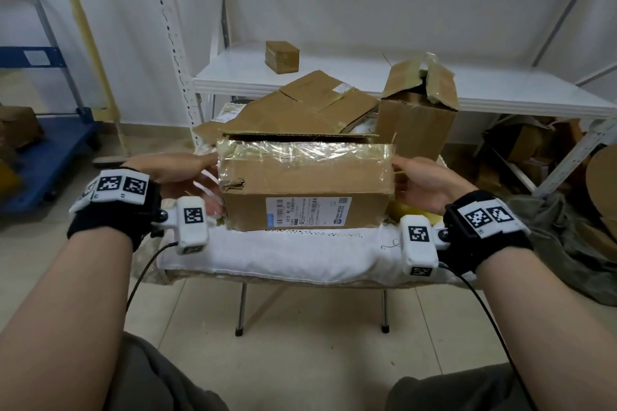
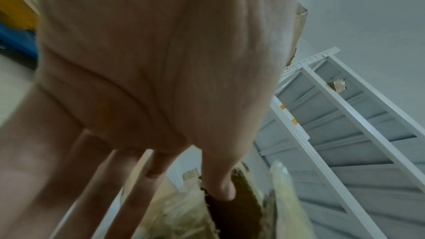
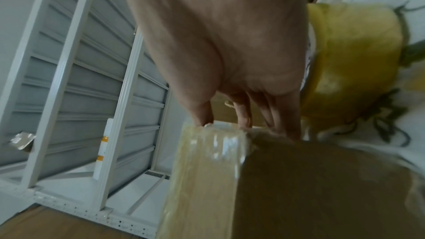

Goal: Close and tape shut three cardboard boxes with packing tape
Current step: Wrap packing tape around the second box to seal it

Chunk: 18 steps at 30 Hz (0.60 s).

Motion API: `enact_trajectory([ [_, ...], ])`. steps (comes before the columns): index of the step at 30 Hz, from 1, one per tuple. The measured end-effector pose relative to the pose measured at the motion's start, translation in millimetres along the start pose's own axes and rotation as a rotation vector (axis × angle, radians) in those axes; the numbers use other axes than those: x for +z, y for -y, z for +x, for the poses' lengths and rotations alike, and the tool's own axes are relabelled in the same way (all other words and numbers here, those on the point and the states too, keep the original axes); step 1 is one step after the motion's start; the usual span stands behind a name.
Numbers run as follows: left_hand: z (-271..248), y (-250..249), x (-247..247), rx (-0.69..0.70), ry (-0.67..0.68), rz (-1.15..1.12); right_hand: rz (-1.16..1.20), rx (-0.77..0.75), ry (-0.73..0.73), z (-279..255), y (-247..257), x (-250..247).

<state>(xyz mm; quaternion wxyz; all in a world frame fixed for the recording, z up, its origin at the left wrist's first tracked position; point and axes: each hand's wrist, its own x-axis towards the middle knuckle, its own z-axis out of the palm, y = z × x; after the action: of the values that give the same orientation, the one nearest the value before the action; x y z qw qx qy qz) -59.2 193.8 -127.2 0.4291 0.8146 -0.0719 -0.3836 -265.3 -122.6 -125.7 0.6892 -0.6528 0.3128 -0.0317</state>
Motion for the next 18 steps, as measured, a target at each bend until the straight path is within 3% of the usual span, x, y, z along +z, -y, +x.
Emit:
enact_trajectory([
  [5, 7, 8, -11, -0.028, 0.005, 0.021, -0.056, -0.029, 0.103, -5, -1, 0],
  [14, 0, -7, -21, 0.241, -0.029, -0.037, 0.005, -0.091, 0.014, -5, -1, 9],
  [18, -2, -8, -20, 0.328, -0.055, -0.140, 0.103, -0.105, 0.098, -5, 1, 14],
])
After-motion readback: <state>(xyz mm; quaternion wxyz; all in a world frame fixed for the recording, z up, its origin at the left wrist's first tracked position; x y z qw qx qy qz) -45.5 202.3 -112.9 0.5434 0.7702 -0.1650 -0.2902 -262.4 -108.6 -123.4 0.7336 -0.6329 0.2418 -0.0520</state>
